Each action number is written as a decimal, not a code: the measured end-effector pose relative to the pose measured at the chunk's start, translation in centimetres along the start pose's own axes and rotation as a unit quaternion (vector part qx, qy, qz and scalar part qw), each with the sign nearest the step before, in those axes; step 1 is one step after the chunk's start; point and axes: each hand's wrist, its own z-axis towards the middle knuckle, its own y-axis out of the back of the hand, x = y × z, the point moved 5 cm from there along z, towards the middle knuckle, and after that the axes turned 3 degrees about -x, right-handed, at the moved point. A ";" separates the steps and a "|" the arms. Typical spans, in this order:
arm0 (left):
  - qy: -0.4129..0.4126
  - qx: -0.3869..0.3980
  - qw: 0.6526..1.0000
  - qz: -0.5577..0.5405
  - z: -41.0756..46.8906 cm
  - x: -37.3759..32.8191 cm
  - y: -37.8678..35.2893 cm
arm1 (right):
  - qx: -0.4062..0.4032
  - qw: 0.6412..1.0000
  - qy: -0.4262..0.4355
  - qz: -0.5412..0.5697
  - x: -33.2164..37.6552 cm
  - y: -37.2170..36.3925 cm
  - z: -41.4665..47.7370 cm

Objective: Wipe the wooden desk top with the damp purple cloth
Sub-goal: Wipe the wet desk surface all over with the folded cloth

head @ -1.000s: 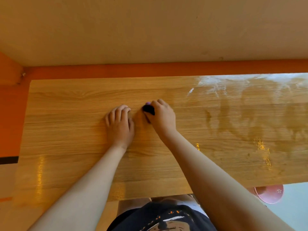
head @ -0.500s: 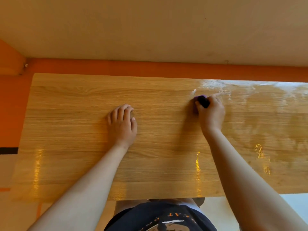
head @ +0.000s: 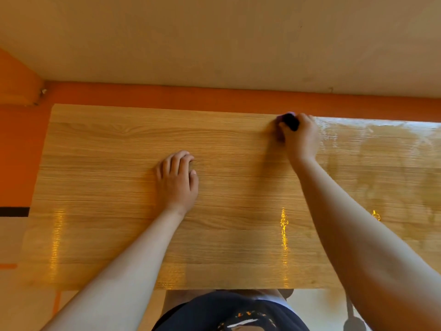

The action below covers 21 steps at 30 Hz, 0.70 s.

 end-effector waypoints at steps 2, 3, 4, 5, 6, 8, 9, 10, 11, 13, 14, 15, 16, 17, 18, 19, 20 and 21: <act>0.005 0.002 1.000 -0.001 0.0 0.1 -0.1 | -0.011 1.000 -0.026 -0.012 -1.8 1.4 0.8; 0.008 0.002 1.000 -0.001 0.0 0.1 -0.1 | -0.014 0.999 -0.032 -0.020 -2.0 1.6 0.9; 0.009 0.003 1.000 -0.001 0.0 0.0 -0.1 | -0.017 0.999 -0.035 -0.027 -1.7 1.5 0.8; 0.010 0.004 1.000 -0.001 0.0 0.0 -0.1 | -0.014 0.999 -0.028 -0.026 -0.8 1.0 0.5; 0.011 0.005 1.000 0.000 0.0 0.0 -0.1 | -0.002 1.000 -0.006 -0.019 0.6 0.1 0.0; 0.011 0.006 1.000 0.003 0.0 0.0 0.0 | 0.037 0.997 0.068 -0.012 4.5 -2.5 -1.6; 0.010 0.007 1.000 0.004 0.0 0.0 0.0 | 0.055 0.993 0.102 -0.006 6.5 -3.9 -2.4; 0.011 0.007 1.000 0.003 0.0 0.0 0.0 | 0.069 0.990 0.125 0.004 8.3 -5.1 -3.0; 0.013 0.007 1.000 0.002 0.0 0.1 0.0 | 0.079 0.987 0.136 0.016 9.6 -6.1 -3.4; 0.018 0.005 1.000 0.001 -0.1 0.2 0.0 | 0.090 0.985 0.142 0.031 11.0 -7.2 -3.4; 0.020 0.004 1.000 0.001 -0.1 0.2 0.0 | 0.090 0.985 0.141 0.033 11.0 -7.3 -3.0; 0.019 0.004 1.000 0.000 -0.1 0.2 0.0 | 0.085 0.986 0.136 0.034 10.6 -7.1 -2.5; 0.018 0.003 1.000 -0.001 0.0 0.1 -0.1 | 0.074 0.989 0.126 0.035 9.7 -6.6 -1.9; 0.017 0.002 1.000 -0.001 -0.1 0.1 -0.1 | 0.061 0.991 0.110 0.035 8.5 -6.0 -1.2; 0.016 0.000 1.000 0.000 -0.1 0.1 0.0 | 0.045 0.994 0.091 0.037 7.2 -5.2 -0.6; 0.015 -0.002 1.000 0.000 -0.1 0.1 0.0 | 0.031 0.996 0.073 0.038 5.6 -4.3 0.0; 0.013 -0.004 1.000 0.002 -0.1 0.1 0.0 | 0.017 0.998 0.057 0.035 4.0 -3.3 0.5; 0.012 -0.006 1.000 0.004 -0.1 0.1 0.0 | 0.004 0.999 0.039 0.027 2.3 -2.4 1.0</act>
